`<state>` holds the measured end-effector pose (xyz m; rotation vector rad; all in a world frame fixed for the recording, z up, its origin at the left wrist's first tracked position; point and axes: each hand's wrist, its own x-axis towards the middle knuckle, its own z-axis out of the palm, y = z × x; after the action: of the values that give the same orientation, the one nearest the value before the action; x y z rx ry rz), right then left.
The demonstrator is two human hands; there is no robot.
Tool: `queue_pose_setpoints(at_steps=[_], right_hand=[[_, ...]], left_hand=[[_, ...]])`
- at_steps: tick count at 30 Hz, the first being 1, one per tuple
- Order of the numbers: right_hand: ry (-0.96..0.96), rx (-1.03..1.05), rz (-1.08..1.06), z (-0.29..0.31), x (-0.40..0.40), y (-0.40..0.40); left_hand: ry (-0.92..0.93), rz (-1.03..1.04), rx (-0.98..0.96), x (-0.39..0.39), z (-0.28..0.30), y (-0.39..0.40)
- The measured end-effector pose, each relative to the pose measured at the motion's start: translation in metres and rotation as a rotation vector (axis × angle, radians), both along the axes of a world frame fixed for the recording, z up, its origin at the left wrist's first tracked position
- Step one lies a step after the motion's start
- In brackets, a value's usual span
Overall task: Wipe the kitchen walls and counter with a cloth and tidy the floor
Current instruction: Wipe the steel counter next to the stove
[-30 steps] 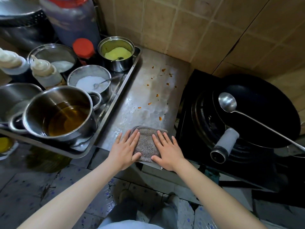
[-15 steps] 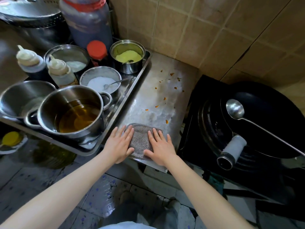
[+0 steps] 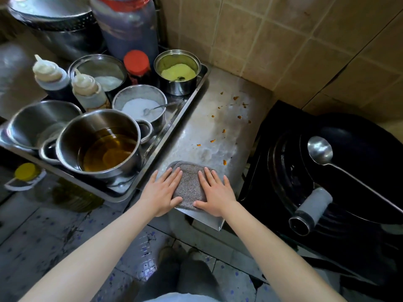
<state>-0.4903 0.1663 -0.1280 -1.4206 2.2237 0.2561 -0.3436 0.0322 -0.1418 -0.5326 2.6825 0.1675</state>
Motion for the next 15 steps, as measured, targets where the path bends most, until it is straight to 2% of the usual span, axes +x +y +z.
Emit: queue_pose_setpoints(at_steps=[15], right_hand=[[-0.002,0.052,0.111,-0.004,-0.027,-0.035]], left_hand=[[-0.078,0.118,-0.068,-0.014,0.005,-0.01]])
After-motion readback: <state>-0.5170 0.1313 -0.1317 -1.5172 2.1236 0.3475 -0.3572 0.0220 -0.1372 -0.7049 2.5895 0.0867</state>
